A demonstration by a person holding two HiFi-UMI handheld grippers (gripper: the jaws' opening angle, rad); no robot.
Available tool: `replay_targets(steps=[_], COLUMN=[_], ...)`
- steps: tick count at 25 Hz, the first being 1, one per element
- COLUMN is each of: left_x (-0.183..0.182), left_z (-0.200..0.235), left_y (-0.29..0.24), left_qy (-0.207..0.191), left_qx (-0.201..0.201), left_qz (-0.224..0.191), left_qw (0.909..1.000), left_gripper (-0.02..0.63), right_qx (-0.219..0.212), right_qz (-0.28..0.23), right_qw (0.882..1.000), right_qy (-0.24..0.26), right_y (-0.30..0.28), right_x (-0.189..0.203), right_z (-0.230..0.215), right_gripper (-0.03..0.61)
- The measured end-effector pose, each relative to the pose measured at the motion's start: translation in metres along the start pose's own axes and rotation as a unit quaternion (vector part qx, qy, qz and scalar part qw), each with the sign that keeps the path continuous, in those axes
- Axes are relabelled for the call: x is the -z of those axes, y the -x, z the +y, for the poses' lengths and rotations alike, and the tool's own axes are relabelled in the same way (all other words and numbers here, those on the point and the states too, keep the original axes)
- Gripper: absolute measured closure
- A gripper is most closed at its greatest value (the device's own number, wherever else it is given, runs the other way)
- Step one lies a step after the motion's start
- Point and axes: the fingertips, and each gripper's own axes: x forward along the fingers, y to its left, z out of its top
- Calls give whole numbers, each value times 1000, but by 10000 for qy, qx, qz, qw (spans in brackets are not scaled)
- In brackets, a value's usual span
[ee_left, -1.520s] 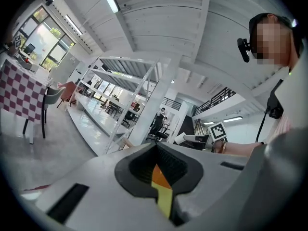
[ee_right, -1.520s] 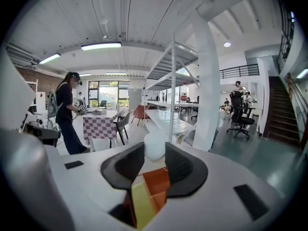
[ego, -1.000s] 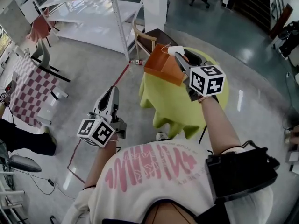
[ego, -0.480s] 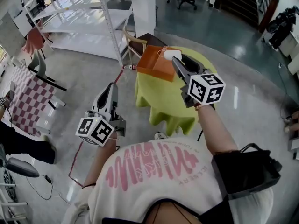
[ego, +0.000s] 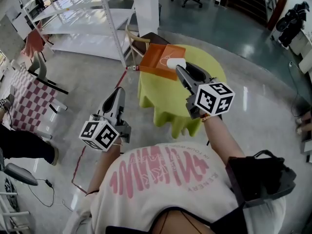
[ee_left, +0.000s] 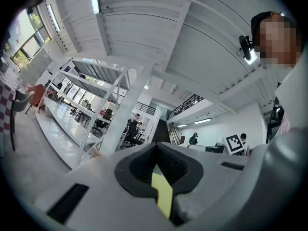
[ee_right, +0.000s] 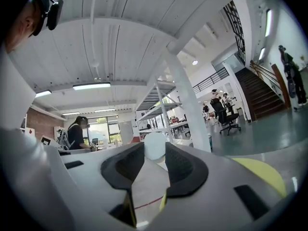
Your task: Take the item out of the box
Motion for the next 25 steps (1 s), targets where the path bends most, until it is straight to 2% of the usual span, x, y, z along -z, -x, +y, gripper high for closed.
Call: replay_targets(steps=[5,18,25], left_x=[7,38,49], left_z=[-7,-71,-88], left_y=[5,-8,-3], left_qy=[59,312,339], left_qx=[-134,-150,-305], left_qz=[-45,-69,-50], left_qw=[9999,9994,9989], left_gripper=[607,606,607], right_qx=[-3,62,1], right_qz=[-31,151,332], right_qw=[10000,9997,9993], right_qy=[57,181,193], right_y=[12,76,98], right_x=[0,-12,1], right_z=[-3,-37,-45], right_gripper=[446,443,443])
